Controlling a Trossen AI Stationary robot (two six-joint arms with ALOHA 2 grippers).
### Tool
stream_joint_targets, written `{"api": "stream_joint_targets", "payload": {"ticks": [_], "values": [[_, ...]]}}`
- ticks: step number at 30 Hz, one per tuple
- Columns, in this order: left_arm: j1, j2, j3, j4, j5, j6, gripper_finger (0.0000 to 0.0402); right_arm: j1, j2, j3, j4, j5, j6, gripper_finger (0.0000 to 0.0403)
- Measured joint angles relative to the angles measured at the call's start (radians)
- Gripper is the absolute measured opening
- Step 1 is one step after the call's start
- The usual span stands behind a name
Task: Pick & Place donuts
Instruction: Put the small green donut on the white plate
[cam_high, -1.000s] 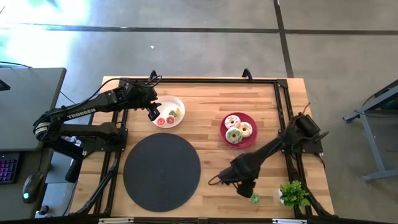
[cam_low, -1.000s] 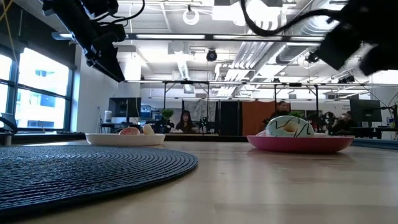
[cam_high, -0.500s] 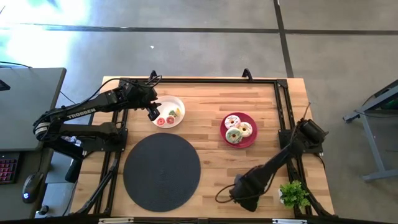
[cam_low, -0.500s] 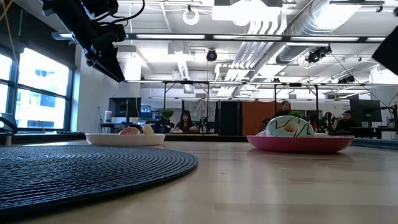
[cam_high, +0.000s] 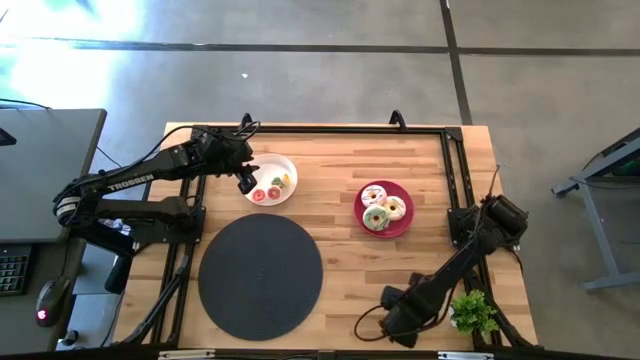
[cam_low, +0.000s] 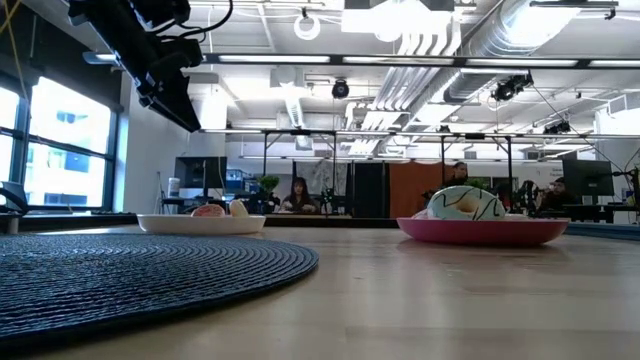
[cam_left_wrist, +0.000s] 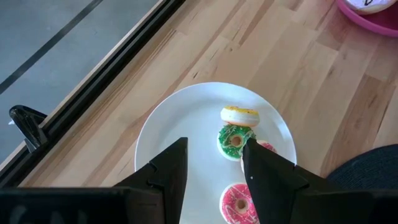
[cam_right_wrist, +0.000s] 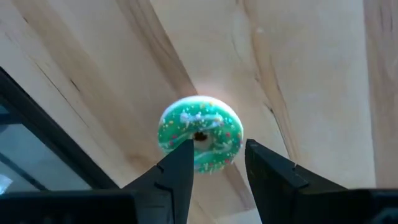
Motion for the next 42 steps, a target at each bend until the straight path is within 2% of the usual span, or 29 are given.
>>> {"api": "stream_joint_targets", "payload": {"ticks": [5,12,17,21,25,34,42], "values": [[0.0,0.0,0.0,0.0,0.0,0.0,0.0147,0.006,0.0,0.0,0.0,0.066,0.001,0.0133],[0.0,0.0,0.0,0.0,0.0,0.0,0.0147,-0.001,0.0,0.0,-0.025,0.059,-0.037,0.0117],[0.0,0.0,0.0,0.0,0.0,0.0,0.0147,-0.001,0.0,0.0,-0.026,0.006,0.008,0.0089],[0.0,0.0,0.0,0.0,0.0,0.0,0.0147,0.0,0.0,0.0,-0.024,0.014,0.009,0.0082],[0.0,0.0,0.0,0.0,0.0,0.0,0.0147,0.0,0.0,0.0,-0.025,0.044,0.012,0.0093],[0.0,0.0,0.0,0.0,0.0,0.0,0.0147,0.0,0.002,0.0,-0.027,0.054,0.003,0.0146],[0.0,0.0,0.0,0.0,0.0,0.0,0.0147,0.001,0.05,0.0,-0.027,0.003,-0.019,0.015]]}}
